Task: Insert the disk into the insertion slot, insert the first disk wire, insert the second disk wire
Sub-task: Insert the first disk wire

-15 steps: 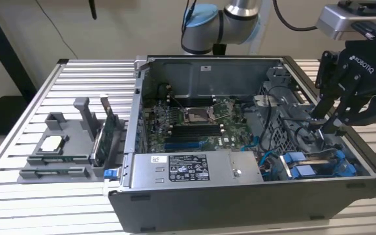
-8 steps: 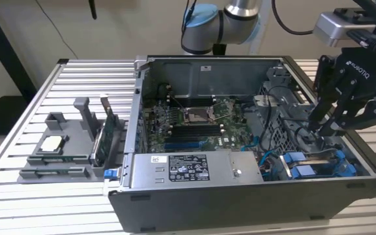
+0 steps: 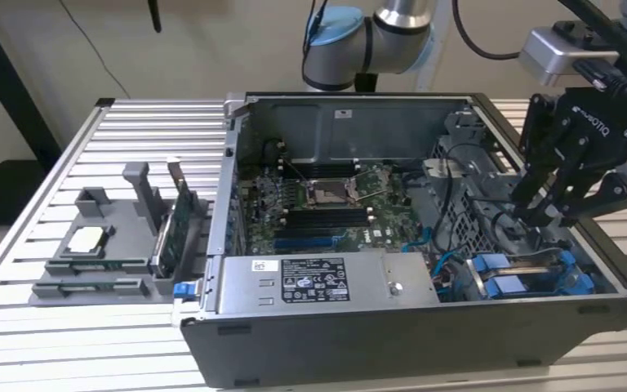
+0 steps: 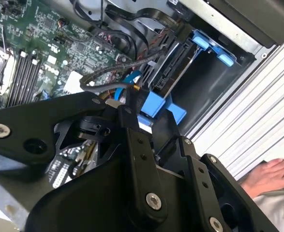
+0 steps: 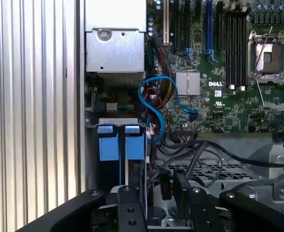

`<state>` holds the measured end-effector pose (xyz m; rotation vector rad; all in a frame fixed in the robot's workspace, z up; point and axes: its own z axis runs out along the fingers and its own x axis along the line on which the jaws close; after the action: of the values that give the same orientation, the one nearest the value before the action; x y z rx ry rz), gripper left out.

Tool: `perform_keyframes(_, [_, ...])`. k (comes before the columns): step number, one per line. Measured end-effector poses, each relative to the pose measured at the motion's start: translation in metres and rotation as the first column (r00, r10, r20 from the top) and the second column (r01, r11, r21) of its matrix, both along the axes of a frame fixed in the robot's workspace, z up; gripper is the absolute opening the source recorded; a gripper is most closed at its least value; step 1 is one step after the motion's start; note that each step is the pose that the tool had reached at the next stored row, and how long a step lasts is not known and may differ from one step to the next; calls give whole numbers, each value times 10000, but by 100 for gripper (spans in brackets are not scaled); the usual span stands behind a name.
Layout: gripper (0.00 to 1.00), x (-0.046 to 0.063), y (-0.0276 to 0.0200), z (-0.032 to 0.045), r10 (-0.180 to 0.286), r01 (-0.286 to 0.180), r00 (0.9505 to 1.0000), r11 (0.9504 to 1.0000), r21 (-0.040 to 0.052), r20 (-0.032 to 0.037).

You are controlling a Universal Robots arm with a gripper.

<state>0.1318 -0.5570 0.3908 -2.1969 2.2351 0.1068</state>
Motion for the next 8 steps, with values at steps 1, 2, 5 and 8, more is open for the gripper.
perform_keyframes(1, [40,0,0,-2,3,-3,10000,10000,8,7])
perform_keyframes(2, [40,0,0,-6,6,-6,10000,10000,12,21])
perform_keyframes(5, [40,-1,0,-20,10,-10,10000,10000,35,99])
perform_keyframes(8, [38,-6,0,-36,9,-11,9999,9999,143,145])
